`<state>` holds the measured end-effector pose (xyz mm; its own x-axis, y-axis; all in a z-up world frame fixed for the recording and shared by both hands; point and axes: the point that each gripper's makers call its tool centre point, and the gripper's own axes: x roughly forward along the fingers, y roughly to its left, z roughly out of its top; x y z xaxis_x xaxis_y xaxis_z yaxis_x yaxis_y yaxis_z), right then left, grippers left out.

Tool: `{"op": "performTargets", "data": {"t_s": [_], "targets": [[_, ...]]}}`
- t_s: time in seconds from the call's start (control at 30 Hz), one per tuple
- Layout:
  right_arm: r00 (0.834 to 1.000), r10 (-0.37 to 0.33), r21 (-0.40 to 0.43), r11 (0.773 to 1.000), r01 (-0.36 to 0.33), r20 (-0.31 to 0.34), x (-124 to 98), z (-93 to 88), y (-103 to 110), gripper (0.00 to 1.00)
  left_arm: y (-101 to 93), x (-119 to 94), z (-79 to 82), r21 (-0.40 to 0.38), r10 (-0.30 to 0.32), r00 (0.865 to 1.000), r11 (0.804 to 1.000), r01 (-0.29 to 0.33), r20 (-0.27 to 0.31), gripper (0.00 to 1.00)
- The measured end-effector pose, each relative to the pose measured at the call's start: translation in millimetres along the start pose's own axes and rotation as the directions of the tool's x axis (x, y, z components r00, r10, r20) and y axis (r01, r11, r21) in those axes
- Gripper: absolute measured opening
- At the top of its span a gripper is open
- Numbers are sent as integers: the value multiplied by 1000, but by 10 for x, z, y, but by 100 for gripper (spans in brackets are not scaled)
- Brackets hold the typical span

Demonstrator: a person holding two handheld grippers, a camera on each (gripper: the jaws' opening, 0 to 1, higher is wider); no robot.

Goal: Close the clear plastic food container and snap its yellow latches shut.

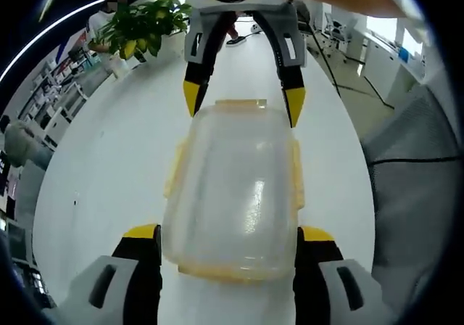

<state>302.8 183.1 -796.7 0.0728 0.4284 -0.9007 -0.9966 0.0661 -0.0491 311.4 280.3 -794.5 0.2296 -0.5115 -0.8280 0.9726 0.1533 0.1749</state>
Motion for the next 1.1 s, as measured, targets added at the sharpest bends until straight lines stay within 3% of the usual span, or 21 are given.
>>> {"op": "performTargets", "data": {"t_s": [0.7, 1.1], "targets": [[1000, -4, 3, 1000, 4, 4, 285, 621, 122, 69, 36, -372, -579, 2, -3, 1000, 1000, 3, 4, 71], [1000, -4, 1, 1000, 4, -9, 324, 705, 122, 69, 65, -418, -652, -1, -6, 1000, 1000, 6, 21, 71]]}}
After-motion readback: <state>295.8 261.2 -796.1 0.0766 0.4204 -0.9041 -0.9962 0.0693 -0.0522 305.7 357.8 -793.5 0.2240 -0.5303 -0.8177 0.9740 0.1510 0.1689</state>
